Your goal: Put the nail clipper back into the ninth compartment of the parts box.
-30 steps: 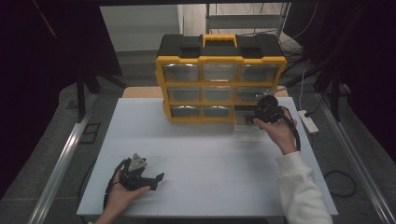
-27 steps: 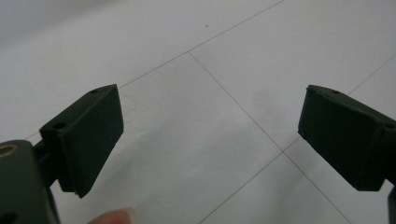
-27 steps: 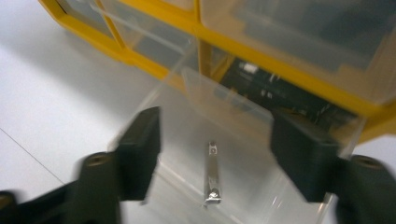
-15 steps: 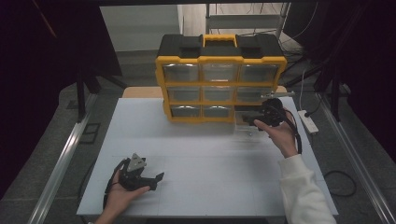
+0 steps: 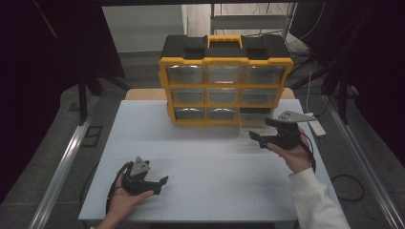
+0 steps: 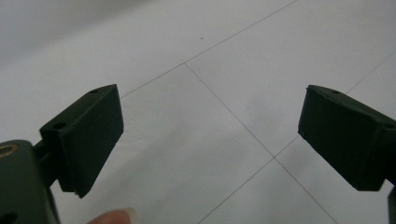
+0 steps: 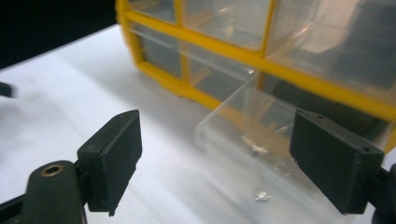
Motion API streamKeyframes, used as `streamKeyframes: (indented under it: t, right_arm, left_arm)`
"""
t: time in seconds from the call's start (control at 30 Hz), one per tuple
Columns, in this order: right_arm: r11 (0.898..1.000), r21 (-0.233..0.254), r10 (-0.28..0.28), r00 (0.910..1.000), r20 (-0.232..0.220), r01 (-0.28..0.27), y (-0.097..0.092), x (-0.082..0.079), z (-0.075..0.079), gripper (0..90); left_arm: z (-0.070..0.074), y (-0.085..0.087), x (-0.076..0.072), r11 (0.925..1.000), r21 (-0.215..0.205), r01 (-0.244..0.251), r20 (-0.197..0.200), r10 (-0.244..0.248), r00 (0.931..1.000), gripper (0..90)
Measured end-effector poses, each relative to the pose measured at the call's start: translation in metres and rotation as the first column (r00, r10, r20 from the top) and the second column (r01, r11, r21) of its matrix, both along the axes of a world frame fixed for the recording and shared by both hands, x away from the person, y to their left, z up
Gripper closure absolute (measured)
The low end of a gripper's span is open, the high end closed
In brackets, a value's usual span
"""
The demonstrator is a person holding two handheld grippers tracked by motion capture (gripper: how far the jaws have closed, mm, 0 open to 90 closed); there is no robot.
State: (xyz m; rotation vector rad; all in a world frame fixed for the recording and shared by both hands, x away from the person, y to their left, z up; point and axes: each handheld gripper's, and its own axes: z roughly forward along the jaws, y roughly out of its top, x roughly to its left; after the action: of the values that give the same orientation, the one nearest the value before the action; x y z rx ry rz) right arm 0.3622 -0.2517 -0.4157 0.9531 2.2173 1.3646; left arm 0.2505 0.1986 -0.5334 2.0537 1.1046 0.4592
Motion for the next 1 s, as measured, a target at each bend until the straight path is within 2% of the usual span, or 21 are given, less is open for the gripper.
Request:
streamKeyframes:
  t: [0.03, 0.1, 0.13, 0.2, 0.47, 0.53, 0.67, 0.83, 1.0]
  right_arm:
    - [1.0, 0.024, 0.013, 0.9998, -0.018, -0.013, -0.004, -0.008, -0.006, 17.3]
    - [1.0, 0.025, 0.014, 0.9995, -0.027, -0.014, -0.007, -0.013, -0.01, 17.2]
    - [1.0, 0.009, 0.009, 0.9993, -0.037, -0.009, -0.013, -0.023, -0.02, 17.2]
    - [1.0, 0.004, 0.007, 0.9984, -0.056, -0.006, -0.019, -0.033, -0.032, 17.0]
    - [0.999, -0.024, -0.024, 0.9951, -0.096, 0.022, -0.039, -0.062, -0.07, 16.2]
    - [0.999, -0.011, -0.031, 0.9952, -0.093, 0.03, -0.042, -0.066, -0.073, 15.9]
    - [0.999, -0.014, -0.041, 0.9937, -0.104, 0.04, -0.047, -0.072, -0.079, 15.9]
    - [0.998, -0.012, -0.059, 0.9925, -0.106, 0.059, -0.052, -0.073, -0.081, 16.5]
    - [0.999, -0.021, -0.049, 0.994, -0.097, 0.048, -0.05, -0.073, -0.082, 16.6]
  left_arm:
    - [0.0, 0.0, 0.0, 1.0, -0.004, -0.002, 0.0, 0.002, 1.0, 7.6]
    - [0.0, 0.0, 0.0, 1.0, -0.003, -0.002, 0.0, 0.002, 1.0, 7.6]
    - [0.0, 0.0, 0.0, 1.0, -0.003, -0.002, 0.001, 0.002, 1.0, 7.6]
    - [0.0, 0.0, 0.0, 1.0, -0.005, -0.003, 0.005, 0.003, 1.0, 7.6]
    - [0.001, 0.001, 0.001, 0.9998, -0.018, -0.008, 0.009, 0.009, 0.9999, 7.5]
    - [0.0, 0.001, 0.001, 0.9998, -0.018, -0.008, 0.011, 0.008, 0.9999, 7.5]
    - [0.001, 0.001, 0.001, 0.9997, -0.022, -0.005, 0.021, 0.005, 0.9998, 7.5]
    - [0.002, 0.001, 0.002, 0.9997, -0.024, -0.002, 0.024, 0.002, 0.9997, 7.5]
    - [0.002, 0.001, 0.003, 0.9996, -0.027, 0.002, 0.025, -0.001, 0.9997, 7.5]
